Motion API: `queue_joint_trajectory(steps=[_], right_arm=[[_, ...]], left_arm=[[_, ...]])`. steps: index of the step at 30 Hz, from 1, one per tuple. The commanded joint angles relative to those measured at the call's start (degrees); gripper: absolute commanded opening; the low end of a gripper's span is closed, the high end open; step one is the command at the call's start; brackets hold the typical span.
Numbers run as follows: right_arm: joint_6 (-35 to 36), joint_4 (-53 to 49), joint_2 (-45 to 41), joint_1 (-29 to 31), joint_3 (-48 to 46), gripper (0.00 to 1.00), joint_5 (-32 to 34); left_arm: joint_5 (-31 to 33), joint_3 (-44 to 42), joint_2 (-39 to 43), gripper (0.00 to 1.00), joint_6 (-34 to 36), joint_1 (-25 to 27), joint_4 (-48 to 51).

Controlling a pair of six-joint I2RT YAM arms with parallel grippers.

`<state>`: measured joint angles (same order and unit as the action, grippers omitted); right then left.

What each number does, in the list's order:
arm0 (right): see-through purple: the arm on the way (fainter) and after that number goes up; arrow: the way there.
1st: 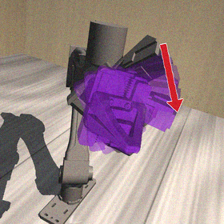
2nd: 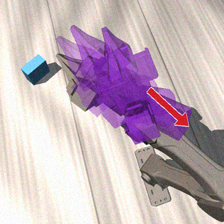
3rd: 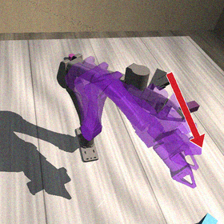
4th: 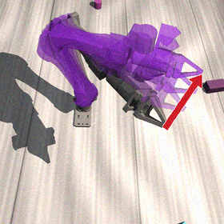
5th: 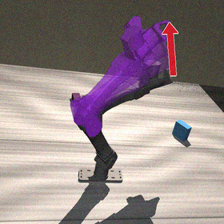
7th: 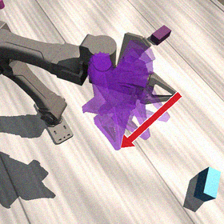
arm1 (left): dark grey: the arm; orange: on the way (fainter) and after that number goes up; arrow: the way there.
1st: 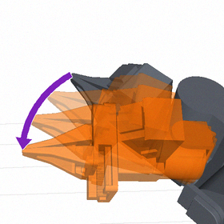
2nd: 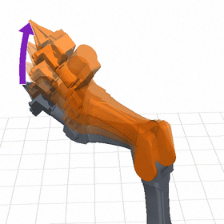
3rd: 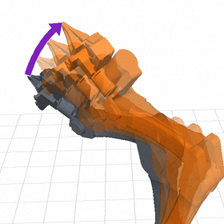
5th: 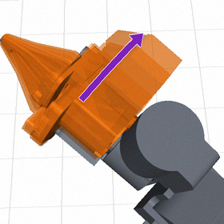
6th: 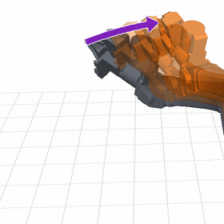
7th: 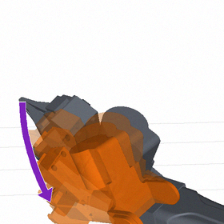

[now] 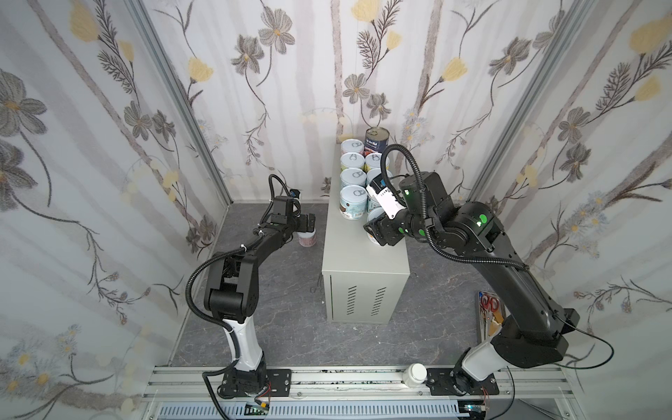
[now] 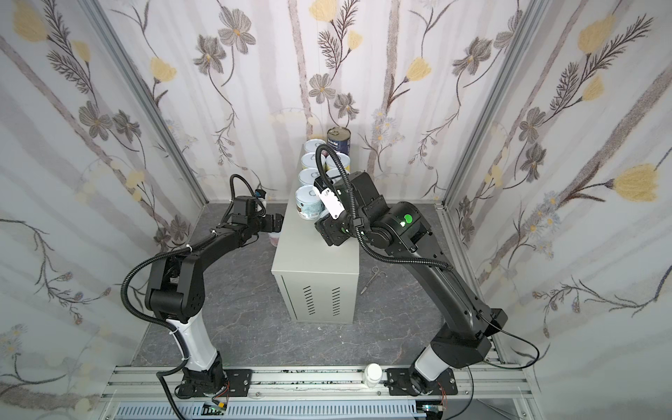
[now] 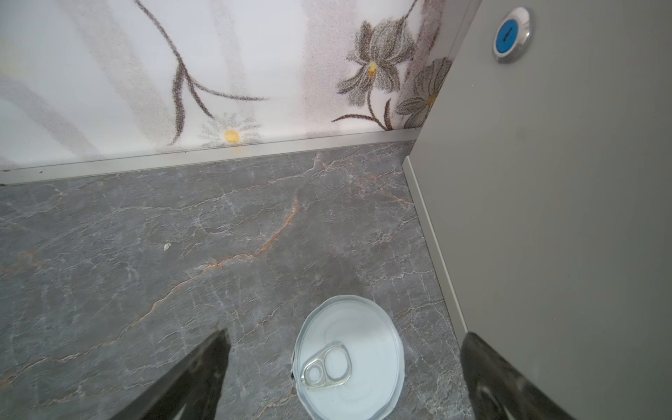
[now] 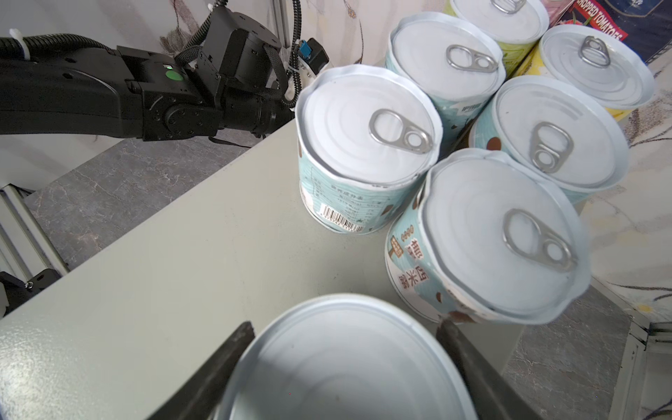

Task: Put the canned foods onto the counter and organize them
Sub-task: 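Lower the pink can onto the cabinet top in front of the group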

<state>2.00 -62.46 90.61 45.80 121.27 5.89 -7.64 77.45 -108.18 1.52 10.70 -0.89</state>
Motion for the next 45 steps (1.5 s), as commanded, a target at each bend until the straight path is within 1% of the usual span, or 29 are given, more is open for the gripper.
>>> queue_joint_trajectory(steps=[1, 3, 11, 18, 21, 26, 31, 34, 36, 37, 41, 43, 45], right_arm=[[1.1, -1.1, -0.5, 0.0, -0.9, 0.64, -0.3], [1.1, -0.8, -0.8, 0.0, -1.5, 0.65, -0.4], [1.4, 0.1, -1.7, -0.2, -2.3, 0.73, -1.5], [1.7, 2.5, -3.3, -0.9, -4.9, 0.75, -3.2], [1.7, 3.0, -3.6, -1.3, -5.2, 0.78, -4.3], [1.3, 3.5, -4.1, -1.9, -5.4, 0.79, -6.6], [0.8, 4.7, -5.3, -2.1, -7.6, 0.82, -7.0], [0.7, 6.2, -6.6, -2.4, -8.7, 0.87, -6.7], [0.6, 7.6, -7.9, -2.5, -9.6, 0.93, -6.3], [0.6, 8.7, -9.0, -2.5, -10.3, 0.99, -6.1], [-0.4, 16.2, -15.2, -2.5, -17.4, 1.0, -5.9], [-2.7, 22.7, -19.2, -2.5, -24.1, 1.0, -4.7], [-4.5, 27.4, -22.6, -2.4, -29.9, 1.0, -5.5]], left_arm=[[1.0, 0.5, -0.3, 1.0, 0.7, 0.3, 0.5], [0.9, 0.3, -0.3, 1.0, 0.7, 0.4, 0.5], [0.8, 0.7, -1.2, 1.0, 0.2, 0.9, 1.0], [1.5, 1.2, -1.6, 1.0, 0.2, 1.3, 1.5], [1.9, 1.6, -2.2, 1.0, 0.2, 1.5, 2.2], [2.0, 1.7, -2.7, 1.0, -0.3, 1.6, 2.3], [1.8, 1.4, -2.8, 1.0, -0.5, 1.7, 2.2], [1.9, 1.5, -2.9, 1.0, -0.3, 1.7, 2.2], [1.8, 1.7, -3.0, 1.0, -0.3, 1.7, 2.3], [1.8, 1.7, -3.0, 1.0, -0.2, 1.7, 2.4], [1.8, 2.0, -3.2, 1.0, -0.3, 1.7, 2.2], [1.6, 2.2, -3.5, 1.0, -0.2, 1.7, 2.1], [1.2, 2.3, -3.8, 1.0, -0.5, 1.6, 2.0]])
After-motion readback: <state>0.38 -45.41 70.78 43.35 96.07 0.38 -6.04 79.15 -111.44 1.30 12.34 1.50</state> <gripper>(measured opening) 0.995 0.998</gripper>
